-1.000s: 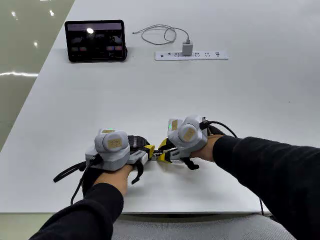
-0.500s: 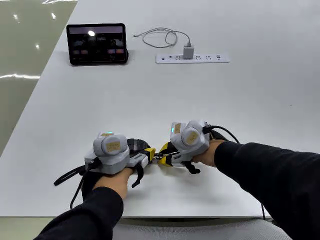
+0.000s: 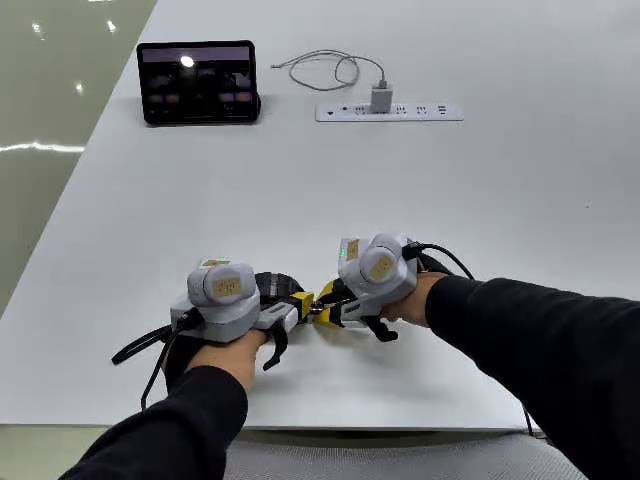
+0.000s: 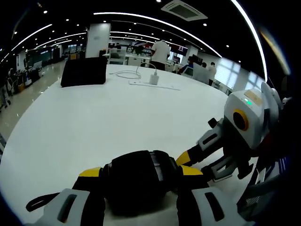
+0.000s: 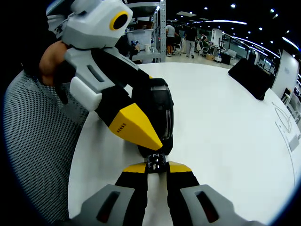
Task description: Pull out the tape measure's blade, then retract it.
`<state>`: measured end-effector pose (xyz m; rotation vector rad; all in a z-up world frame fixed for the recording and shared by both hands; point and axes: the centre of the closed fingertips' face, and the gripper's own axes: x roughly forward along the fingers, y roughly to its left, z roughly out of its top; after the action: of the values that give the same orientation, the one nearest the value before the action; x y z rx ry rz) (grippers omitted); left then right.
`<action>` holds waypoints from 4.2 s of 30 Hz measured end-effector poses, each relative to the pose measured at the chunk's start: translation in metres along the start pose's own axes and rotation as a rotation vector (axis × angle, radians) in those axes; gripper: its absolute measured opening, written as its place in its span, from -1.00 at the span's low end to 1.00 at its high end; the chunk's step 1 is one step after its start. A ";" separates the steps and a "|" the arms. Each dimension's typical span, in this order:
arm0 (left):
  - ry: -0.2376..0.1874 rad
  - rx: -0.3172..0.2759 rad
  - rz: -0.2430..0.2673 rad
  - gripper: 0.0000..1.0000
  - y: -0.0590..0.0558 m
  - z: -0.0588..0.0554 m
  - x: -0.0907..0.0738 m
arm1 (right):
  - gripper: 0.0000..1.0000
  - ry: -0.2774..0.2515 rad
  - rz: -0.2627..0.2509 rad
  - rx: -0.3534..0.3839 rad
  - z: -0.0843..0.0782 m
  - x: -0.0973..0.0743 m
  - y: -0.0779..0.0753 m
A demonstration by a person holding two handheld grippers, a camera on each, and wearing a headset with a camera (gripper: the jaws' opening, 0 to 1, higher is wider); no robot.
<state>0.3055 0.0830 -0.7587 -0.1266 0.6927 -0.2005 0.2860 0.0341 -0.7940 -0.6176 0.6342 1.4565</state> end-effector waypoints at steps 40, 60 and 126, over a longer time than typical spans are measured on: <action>-0.002 0.021 0.001 0.15 0.000 0.000 0.001 | -0.81 -0.002 0.002 -0.003 0.003 0.003 0.000; -0.015 0.018 -0.005 0.19 0.000 0.001 0.001 | -0.77 -0.020 -0.013 -0.002 0.003 0.003 -0.001; 0.114 0.391 -0.383 1.00 0.033 -0.010 -0.040 | 0.67 -0.073 -0.286 0.299 -0.087 -0.134 0.001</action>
<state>0.2744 0.1237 -0.7474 0.1302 0.7265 -0.7096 0.2812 -0.1218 -0.7581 -0.4006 0.6619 1.0872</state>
